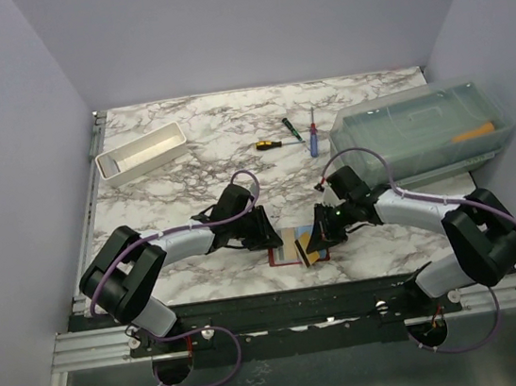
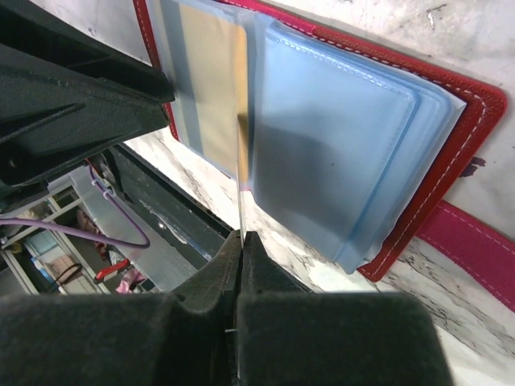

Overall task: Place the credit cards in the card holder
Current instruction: Insert the credit card into the card holder.

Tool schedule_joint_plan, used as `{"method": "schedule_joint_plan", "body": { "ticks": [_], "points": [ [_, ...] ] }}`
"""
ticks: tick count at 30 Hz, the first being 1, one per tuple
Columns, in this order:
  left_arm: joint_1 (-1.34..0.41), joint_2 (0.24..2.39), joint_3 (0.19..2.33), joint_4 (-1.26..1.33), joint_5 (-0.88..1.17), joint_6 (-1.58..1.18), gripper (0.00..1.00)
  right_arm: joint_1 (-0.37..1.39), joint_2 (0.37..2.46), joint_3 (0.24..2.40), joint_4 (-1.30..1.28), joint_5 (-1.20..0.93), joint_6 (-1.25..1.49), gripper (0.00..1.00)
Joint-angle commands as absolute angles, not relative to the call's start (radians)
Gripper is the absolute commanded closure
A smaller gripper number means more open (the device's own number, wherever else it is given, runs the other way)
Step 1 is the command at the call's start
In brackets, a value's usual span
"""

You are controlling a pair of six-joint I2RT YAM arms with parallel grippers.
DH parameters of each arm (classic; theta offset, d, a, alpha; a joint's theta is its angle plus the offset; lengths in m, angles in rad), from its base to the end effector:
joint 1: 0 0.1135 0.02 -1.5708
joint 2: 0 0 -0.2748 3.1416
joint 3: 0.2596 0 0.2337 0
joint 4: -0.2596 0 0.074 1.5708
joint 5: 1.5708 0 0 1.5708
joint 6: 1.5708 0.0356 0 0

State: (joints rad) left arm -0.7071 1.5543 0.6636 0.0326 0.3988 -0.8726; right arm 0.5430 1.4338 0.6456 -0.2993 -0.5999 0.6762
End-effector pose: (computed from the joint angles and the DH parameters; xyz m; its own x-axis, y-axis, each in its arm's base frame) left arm 0.1993 -0.1885 0.1696 -0.9762 -0.0943 -0.1953 0.0683 0.7208 -0.6897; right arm 0.1885 0.1372 0.1763 -0.9988 0.0006 -0.0496 -0.0334 0.7318 0.6807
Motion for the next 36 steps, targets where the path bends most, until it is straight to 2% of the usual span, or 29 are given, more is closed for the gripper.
{"method": "schedule_joint_plan", "body": {
  "ticks": [1, 20, 28, 36],
  "points": [
    [-0.712, 1.554, 0.644, 0.002, 0.359, -0.854, 0.70, 0.545, 1.468, 0.635, -0.281, -0.596, 0.687, 1.00],
    [-0.711, 1.530, 0.608, 0.002, 0.355, -0.868, 0.71, 0.546, 1.524, 0.592, -0.042, -0.505, 0.739, 1.00],
    [-0.712, 1.528, 0.596, 0.002, 0.341, -0.864, 0.72, 0.545, 1.518, 0.603, -0.042, -0.446, 0.693, 1.00],
    [-0.712, 1.529, 0.595, 0.002, 0.343, -0.863, 0.72, 0.545, 1.562, 0.568, 0.088, -0.496, 0.681, 1.00]
  ]
}}
